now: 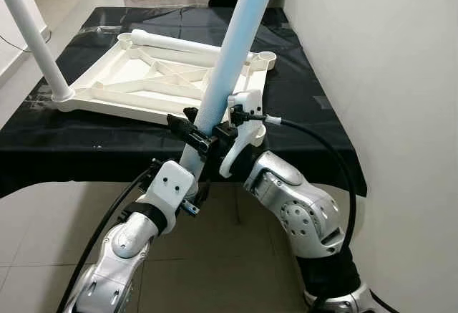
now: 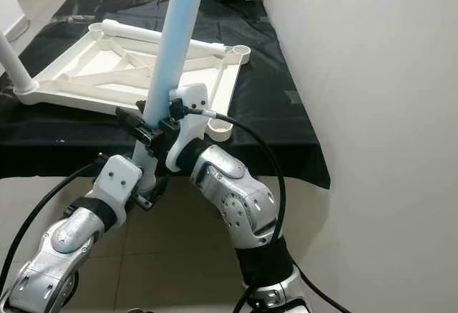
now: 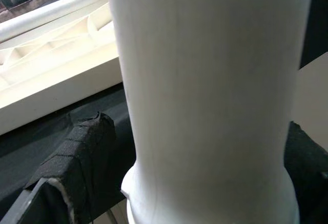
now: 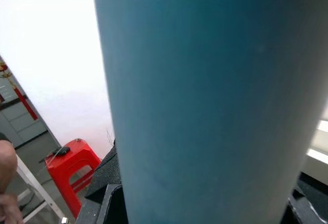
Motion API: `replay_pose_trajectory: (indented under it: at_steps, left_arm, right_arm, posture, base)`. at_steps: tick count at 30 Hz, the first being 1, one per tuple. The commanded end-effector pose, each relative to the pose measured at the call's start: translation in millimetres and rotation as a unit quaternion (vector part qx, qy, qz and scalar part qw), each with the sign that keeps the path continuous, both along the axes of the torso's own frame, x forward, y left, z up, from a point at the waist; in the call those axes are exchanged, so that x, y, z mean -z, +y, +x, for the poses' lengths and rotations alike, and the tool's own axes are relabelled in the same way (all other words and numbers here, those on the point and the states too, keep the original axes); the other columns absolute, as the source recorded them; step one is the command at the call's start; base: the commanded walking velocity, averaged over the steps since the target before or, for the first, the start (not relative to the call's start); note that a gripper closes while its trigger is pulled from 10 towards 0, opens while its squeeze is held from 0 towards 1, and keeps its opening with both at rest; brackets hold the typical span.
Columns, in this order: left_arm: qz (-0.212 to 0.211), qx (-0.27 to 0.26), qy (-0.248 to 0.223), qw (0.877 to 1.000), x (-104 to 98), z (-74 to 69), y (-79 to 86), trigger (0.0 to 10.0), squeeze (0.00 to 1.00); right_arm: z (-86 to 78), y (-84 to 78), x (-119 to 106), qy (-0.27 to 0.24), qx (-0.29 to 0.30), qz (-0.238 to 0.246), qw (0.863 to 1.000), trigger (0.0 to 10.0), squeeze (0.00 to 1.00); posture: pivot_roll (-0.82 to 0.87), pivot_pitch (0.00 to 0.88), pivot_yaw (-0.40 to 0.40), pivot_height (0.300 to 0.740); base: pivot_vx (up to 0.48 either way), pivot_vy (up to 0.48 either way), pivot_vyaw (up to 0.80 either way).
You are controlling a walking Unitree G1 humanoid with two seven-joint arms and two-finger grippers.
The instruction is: Building children table
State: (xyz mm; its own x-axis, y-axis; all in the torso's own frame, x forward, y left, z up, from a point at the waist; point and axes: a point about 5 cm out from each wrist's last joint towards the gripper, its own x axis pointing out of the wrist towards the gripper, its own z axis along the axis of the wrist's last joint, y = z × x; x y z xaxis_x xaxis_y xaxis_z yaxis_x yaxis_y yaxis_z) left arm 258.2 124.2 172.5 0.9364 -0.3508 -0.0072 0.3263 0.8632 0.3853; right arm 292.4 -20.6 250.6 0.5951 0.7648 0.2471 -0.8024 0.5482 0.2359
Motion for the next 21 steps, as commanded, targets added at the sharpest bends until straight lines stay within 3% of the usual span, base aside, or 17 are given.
replay_pose_trajectory:
  at_steps: [1, 14, 15, 17, 18, 20, 21]
  left_arm:
    - [0.001, 0.003, 0.007, 1.0, 4.4, -0.4, -3.4, 0.0, 0.0]
    - [0.01, -0.016, 0.015, 1.0, 9.9, 0.3, 1.6, 0.0, 0.0]
    - [0.012, -0.018, 0.016, 1.0, 10.2, 0.7, 2.4, 8.7, 0.0]
    - [0.012, -0.018, 0.016, 1.0, 10.2, 0.7, 2.4, 8.7, 0.0]
    - [0.007, -0.015, 0.018, 1.0, 9.9, 0.6, 2.4, 10.0, 0.0]
    - [-0.005, 0.006, 0.018, 1.0, 8.1, -1.2, 1.2, 10.0, 0.0]
    - [-0.021, 0.019, 0.023, 0.999, 7.4, -4.1, 1.5, 10.0, 0.0]
  right_arm:
    - [-5.5, 4.3, -3.7, -0.006, -0.013, 0.005, 1.0, 10.0, 0.0]
    - [-0.4, -0.6, -5.7, -0.017, 0.008, 0.003, 1.0, 10.0, 0.0]
    - [0.5, -1.8, -5.9, -0.024, 0.011, 0.001, 1.0, 10.0, 0.97]
    - [0.5, -1.8, -5.9, -0.024, 0.011, 0.001, 1.0, 10.0, 0.97]
    - [1.5, -3.3, -4.8, -0.028, 0.013, -0.003, 1.0, 10.0, 1.0]
    - [3.4, -6.7, -3.1, -0.034, 0.012, -0.008, 0.999, 10.0, 1.0]
    - [4.9, -9.2, -2.9, -0.039, 0.011, -0.01, 0.999, 10.0, 0.0]
  posture:
    - [0.09, 0.127, -0.028, 0.74]
    - [0.08, 0.124, -0.029, 0.74]
    - [0.08, 0.123, -0.03, 0.74]
    - [0.08, 0.123, -0.03, 0.74]
    - [0.08, 0.122, -0.029, 0.74]
    - [0.09, 0.122, -0.03, 0.74]
    - [0.08, 0.123, -0.027, 0.74]
  base:
    - [0.0, 0.0, 0.0]
    - [0.0, 0.0, 0.0]
    - [0.0, 0.0, 0.0]
    - [0.0, 0.0, 0.0]
    - [0.0, 0.0, 0.0]
    - [0.0, 0.0, 0.0]
    - [0.0, 0.0, 0.0]
